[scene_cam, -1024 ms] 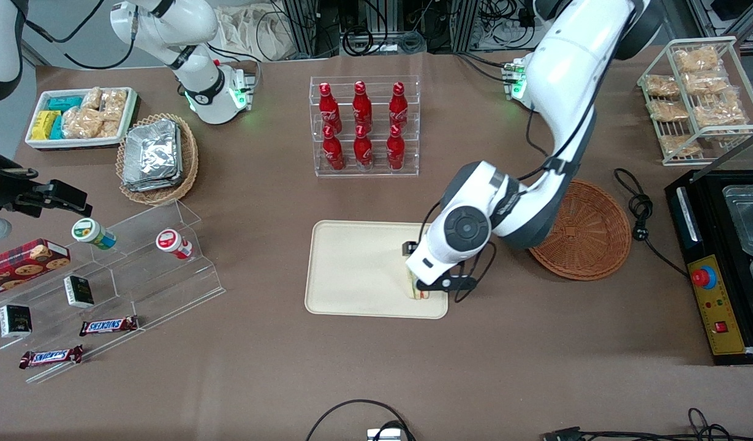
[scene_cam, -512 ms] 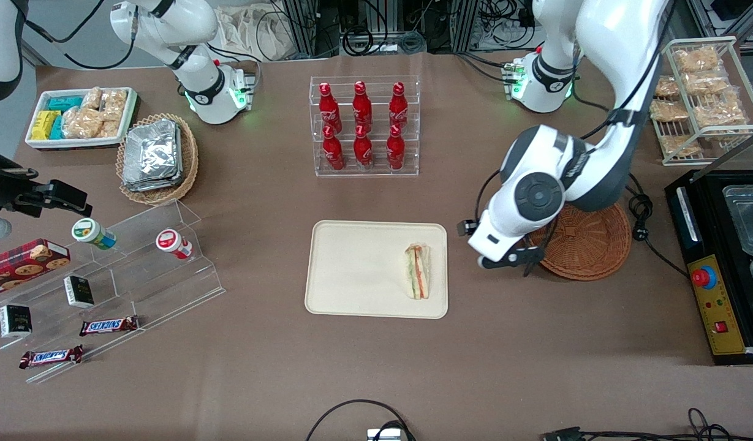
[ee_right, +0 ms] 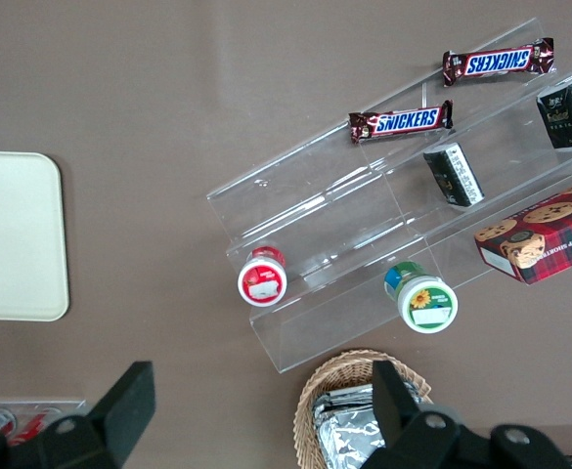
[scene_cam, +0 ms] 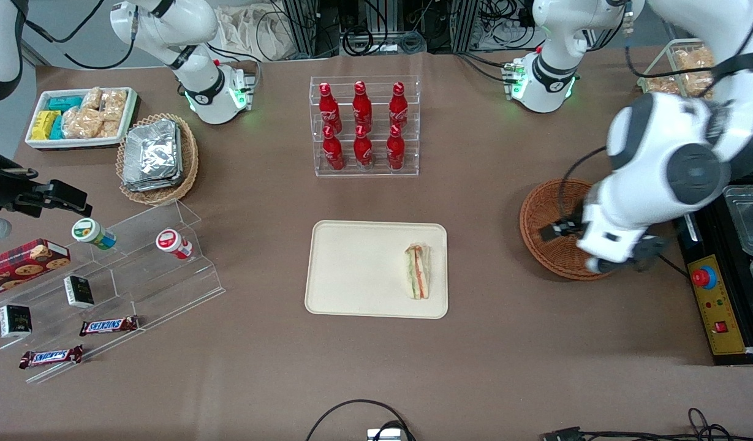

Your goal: Place sandwich from basket to tray

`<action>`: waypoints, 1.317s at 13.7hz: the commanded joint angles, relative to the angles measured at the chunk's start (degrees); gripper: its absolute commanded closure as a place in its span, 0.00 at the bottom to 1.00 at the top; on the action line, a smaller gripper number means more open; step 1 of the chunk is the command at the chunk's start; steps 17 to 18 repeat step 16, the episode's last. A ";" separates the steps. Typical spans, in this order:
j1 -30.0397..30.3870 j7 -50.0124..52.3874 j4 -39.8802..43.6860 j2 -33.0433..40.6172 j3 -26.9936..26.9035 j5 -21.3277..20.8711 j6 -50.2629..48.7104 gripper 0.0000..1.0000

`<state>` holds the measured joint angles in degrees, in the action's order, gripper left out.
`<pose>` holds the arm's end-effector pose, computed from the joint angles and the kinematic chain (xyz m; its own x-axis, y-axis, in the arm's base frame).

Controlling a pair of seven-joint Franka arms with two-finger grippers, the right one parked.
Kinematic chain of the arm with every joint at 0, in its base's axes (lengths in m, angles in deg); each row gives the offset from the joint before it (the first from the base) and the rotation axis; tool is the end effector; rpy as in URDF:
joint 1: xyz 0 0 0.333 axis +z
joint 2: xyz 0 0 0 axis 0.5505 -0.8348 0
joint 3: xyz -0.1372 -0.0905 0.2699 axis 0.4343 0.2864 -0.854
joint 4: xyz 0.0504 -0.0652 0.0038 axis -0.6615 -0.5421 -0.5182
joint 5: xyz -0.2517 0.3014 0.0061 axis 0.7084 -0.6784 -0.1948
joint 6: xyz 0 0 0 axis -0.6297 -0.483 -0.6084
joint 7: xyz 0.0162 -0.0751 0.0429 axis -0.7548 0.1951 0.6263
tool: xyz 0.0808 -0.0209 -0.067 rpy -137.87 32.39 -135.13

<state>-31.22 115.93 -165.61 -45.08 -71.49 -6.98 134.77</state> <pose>0.6076 -0.1075 0.4812 0.9120 0.3832 -0.1462 0.3812 -0.9235 -0.0425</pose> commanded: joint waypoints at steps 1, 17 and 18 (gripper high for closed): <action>2.73 -0.16 2.21 -1.30 0.89 -0.26 -0.72 0.00; 9.34 -6.76 -4.21 3.10 0.89 0.80 9.22 0.00; 9.34 -6.76 -4.21 3.10 0.89 0.80 9.22 0.00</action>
